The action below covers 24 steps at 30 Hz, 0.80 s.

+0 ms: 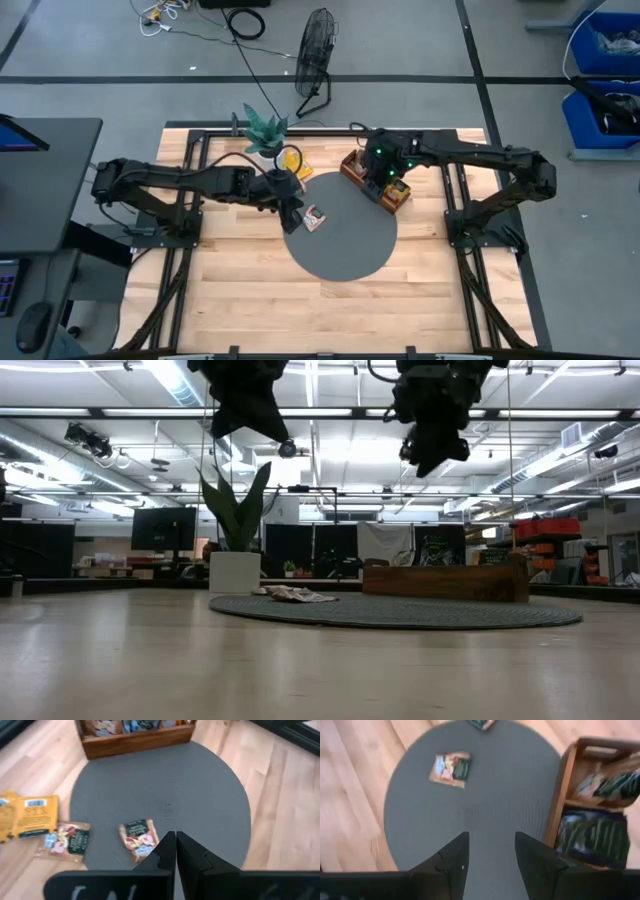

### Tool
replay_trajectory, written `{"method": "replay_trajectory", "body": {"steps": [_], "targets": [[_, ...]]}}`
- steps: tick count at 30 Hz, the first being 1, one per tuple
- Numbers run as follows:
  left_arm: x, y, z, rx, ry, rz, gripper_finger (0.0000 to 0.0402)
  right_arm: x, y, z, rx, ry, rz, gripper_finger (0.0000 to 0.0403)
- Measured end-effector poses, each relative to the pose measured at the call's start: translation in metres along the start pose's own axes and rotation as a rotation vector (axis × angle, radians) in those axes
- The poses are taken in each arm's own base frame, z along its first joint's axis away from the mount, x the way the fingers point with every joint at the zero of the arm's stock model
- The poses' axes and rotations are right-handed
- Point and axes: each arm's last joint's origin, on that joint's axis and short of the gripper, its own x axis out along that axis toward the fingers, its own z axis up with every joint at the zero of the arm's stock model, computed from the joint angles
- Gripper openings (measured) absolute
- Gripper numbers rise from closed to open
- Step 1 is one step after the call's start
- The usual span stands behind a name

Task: Pick & Place Tea
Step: Put the brown tea bag into the left section of the wooden organizer

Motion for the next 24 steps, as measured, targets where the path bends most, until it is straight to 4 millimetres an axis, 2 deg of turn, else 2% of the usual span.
{"method": "replay_trajectory", "body": {"steps": [6,9,19,24], "targets": [[0.011,-0.002,-0.006,-0.118,0.044,0.008,0.0015,0.012,0.013,-0.012,-0.004,0.051,0.041,0.0164],[0.020,-0.004,-0.008,-0.153,0.088,-0.024,0.0028,0.014,0.022,-0.013,-0.034,0.033,0.061,0.0164],[0.070,-0.005,-0.027,-0.298,0.215,0.069,0.0147,0.015,0.047,-0.009,-0.115,-0.086,0.140,0.0164],[0.092,-0.001,-0.036,-0.357,0.210,0.195,0.0190,0.014,0.056,-0.006,-0.141,-0.146,0.182,0.0164]]}}
